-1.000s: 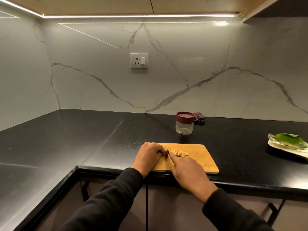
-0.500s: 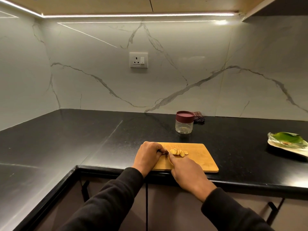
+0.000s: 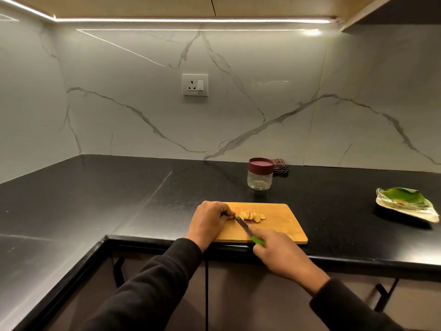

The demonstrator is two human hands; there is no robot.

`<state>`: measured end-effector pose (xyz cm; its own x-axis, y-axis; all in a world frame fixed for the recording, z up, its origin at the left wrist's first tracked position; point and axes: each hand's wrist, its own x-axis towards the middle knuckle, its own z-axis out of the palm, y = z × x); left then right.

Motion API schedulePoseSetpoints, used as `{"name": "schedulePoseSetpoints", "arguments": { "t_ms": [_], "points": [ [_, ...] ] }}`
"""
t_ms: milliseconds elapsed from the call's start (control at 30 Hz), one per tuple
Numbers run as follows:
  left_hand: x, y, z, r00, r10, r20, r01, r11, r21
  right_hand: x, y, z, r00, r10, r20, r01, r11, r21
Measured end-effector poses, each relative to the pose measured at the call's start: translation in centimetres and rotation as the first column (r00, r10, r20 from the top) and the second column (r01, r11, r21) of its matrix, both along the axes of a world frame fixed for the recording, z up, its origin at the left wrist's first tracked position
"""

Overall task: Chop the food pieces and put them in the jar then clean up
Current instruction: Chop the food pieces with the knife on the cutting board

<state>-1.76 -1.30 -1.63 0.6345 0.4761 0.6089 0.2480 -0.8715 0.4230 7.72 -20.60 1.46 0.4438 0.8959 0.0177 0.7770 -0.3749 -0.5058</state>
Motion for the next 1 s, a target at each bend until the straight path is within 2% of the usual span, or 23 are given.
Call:
{"name": "schedulePoseSetpoints", "arguments": {
  "t_ms": [100, 200, 300, 367, 500, 600, 1000],
  "points": [
    [0.1, 0.1, -0.1, 1.0, 0.003, -0.006, -0.003, 1.0, -0.001, 0.4, -0.2, 0.4, 0.962, -0.004, -0.271, 0.003, 1.0, -0.005],
    [0.1, 0.1, -0.2, 1.0, 0.007, -0.009, -0.007, 1.0, 0.011, 0.7, -0.6, 0.6, 0.86, -0.037, -0.509, 0.05, 0.999, 0.012],
    [0.1, 0.1, -0.2, 1.0, 0.015, -0.017, -0.015, 1.0, 0.019, 0.8, -1.2, 0.6, 0.823, -0.039, -0.567, 0.068, 0.997, 0.03],
    [0.1, 0.2, -0.2, 1.0, 0.014, -0.023, -0.013, 1.0, 0.017, 0.6, -1.4, 0.5, 0.836, -0.017, -0.549, 0.08, 0.993, 0.091],
    [0.1, 0.1, -0.2, 1.0, 0.009, -0.021, -0.009, 1.0, 0.01, 0.0, -1.5, 0.4, 0.951, -0.023, -0.309, 0.087, 0.976, 0.197],
    [0.1, 0.0, -0.2, 0.999, 0.006, -0.043, -0.005, 1.0, 0.022, -0.3, -1.4, 0.2, 0.977, -0.04, -0.209, 0.082, 0.977, 0.197],
    [0.3, 0.3, -0.2, 0.992, 0.015, -0.126, -0.011, 1.0, 0.027, -0.8, -1.3, -0.8, 0.996, -0.055, -0.071, 0.066, 0.983, 0.17]
  ]
}}
